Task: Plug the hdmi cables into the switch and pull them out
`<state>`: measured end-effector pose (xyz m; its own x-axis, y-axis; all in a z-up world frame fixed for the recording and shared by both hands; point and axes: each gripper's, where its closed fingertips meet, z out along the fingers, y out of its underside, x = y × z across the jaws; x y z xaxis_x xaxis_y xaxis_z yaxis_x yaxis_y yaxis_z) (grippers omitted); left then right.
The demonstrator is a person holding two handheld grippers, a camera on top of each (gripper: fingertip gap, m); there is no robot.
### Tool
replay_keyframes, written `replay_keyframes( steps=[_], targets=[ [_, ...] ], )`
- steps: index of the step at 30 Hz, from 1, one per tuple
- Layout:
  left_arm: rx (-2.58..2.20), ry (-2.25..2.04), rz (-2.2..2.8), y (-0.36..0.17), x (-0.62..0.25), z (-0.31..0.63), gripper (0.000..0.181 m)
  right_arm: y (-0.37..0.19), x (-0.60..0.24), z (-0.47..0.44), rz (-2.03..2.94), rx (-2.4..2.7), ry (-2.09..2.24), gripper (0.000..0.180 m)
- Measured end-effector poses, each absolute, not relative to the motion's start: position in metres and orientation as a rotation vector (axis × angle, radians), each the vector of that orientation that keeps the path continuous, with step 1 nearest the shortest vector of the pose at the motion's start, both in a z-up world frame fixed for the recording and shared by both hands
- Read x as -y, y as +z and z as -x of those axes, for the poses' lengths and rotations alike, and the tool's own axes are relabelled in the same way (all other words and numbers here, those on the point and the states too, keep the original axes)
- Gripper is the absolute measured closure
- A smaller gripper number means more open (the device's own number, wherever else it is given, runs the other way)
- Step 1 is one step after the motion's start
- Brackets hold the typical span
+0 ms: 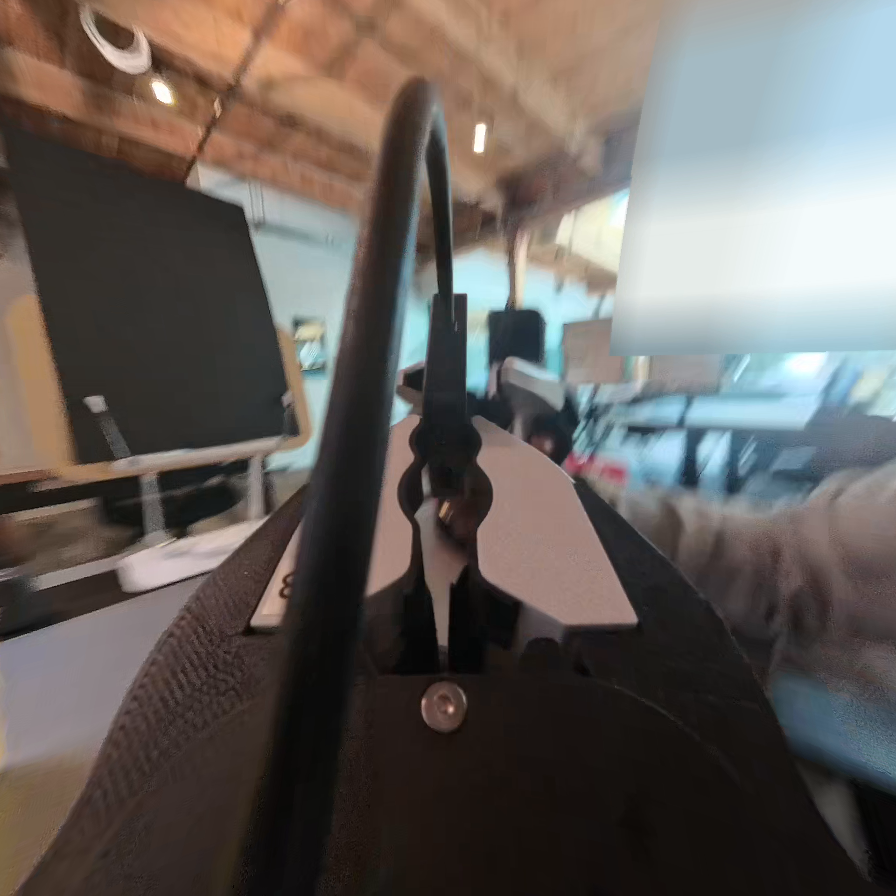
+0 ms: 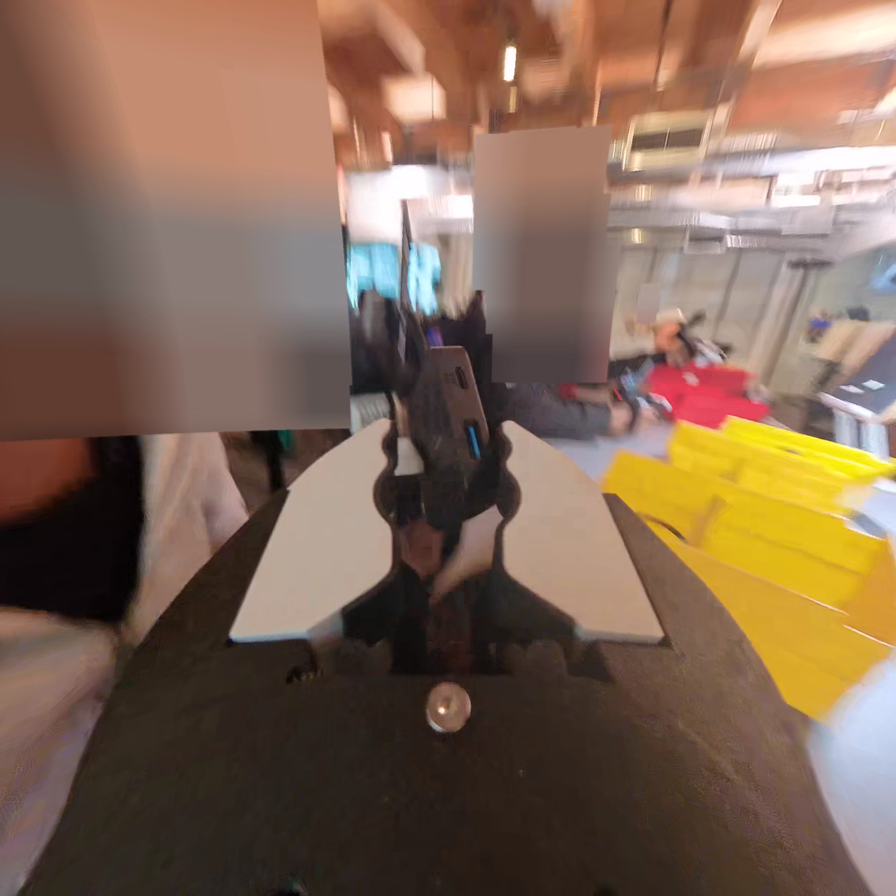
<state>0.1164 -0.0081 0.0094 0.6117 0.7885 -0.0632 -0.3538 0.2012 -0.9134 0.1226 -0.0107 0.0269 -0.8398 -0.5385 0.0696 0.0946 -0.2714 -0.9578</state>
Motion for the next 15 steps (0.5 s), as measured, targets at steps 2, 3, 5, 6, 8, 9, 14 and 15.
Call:
replay_keyframes(
  steps=[2,3,5,6,8,9,14,15],
  targets=[
    [0.539,1.141,1.394,-0.016,0.032,-0.106,0.167,0.002,0.014,-0.107,0.775,-1.959,-2.147,0.137],
    [0.578,1.342,1.532,-0.027,0.050,-0.100,0.167,-0.007,0.014,-0.098,0.909,-2.132,-2.165,0.133],
    [0.603,1.661,1.810,-0.045,0.079,-0.095,0.168,-0.014,0.013,-0.094,1.190,-2.348,-2.206,0.139],
    [0.600,1.759,1.915,-0.052,0.087,-0.094,0.168,-0.016,0.013,-0.097,1.327,-2.406,-2.214,0.140],
    [0.545,1.837,2.021,-0.059,0.086,-0.093,0.166,-0.020,0.018,-0.103,1.531,-2.498,-2.231,0.140],
    [0.508,1.827,2.036,-0.061,0.079,-0.092,0.166,-0.023,0.022,-0.105,1.612,-2.533,-2.230,0.140],
    [0.362,1.792,2.054,-0.059,0.049,-0.096,0.168,-0.054,0.037,-0.098,1.936,-2.733,-2.066,0.153],
    [0.354,1.777,2.068,-0.060,0.046,-0.096,0.167,-0.053,0.038,-0.097,1.967,-2.728,-2.105,0.161]
  ],
)
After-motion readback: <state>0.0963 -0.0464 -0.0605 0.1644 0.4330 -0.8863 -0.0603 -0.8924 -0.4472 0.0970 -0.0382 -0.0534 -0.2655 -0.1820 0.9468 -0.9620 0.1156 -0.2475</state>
